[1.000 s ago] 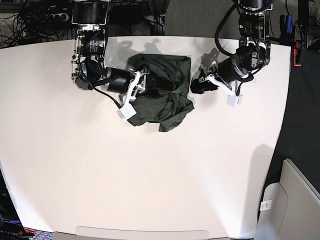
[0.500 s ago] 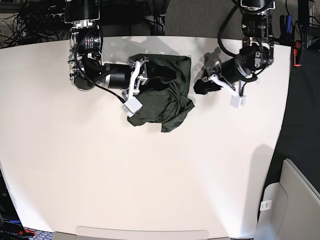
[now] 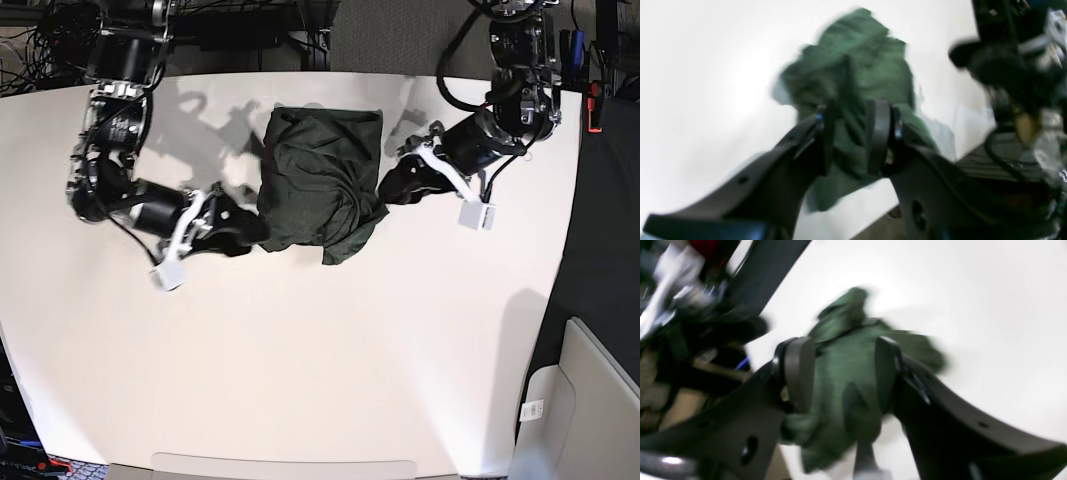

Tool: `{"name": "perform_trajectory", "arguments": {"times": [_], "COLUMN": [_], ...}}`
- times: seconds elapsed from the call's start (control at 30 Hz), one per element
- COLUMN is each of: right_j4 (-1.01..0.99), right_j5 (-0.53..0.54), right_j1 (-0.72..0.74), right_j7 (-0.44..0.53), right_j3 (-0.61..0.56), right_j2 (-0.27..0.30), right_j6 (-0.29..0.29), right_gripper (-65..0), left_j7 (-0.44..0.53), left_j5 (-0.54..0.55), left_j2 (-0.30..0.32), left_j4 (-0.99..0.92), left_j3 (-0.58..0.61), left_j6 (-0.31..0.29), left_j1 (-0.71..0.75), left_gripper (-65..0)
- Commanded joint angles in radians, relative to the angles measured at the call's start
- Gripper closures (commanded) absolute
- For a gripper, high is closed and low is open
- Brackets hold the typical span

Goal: Fold the T-shirt properly

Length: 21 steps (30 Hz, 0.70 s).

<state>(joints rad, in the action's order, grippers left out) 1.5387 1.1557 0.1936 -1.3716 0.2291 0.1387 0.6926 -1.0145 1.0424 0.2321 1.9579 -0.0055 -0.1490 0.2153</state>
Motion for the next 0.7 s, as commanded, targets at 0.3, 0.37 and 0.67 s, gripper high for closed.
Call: {"name": "perform_trajectory", "arguments": {"times": [0.3, 0.37, 0.67], "right_j4": [0.024, 0.030, 0.024], "right_j5": [-0.155, -0.174, -0.208], "right_j1": [0.040, 0.033, 0.020], "right_j7": [0.054, 0.056, 0.082], "right_j3": [-0.032, -0.046, -0.069], "right_j2": [0.051, 0.048, 0.026], "right_j6": [0.006, 0.006, 0.006], "right_gripper": [-9.0, -4.7, -4.9], "left_j7": [0.009, 0.009, 0.009], "left_j5": [0.036, 0.036, 0.032], "left_j2": [-0.052, -0.072, -0.124], "left_j4": [0.022, 0.022, 0.018], "left_j3": [0.203, 0.220, 0.273], "left_j6": [-0.010, -0.010, -0.010], "left_j1": [-0.015, -0.017, -0.073], "left_gripper": [-12.0, -7.0, -0.4]}}
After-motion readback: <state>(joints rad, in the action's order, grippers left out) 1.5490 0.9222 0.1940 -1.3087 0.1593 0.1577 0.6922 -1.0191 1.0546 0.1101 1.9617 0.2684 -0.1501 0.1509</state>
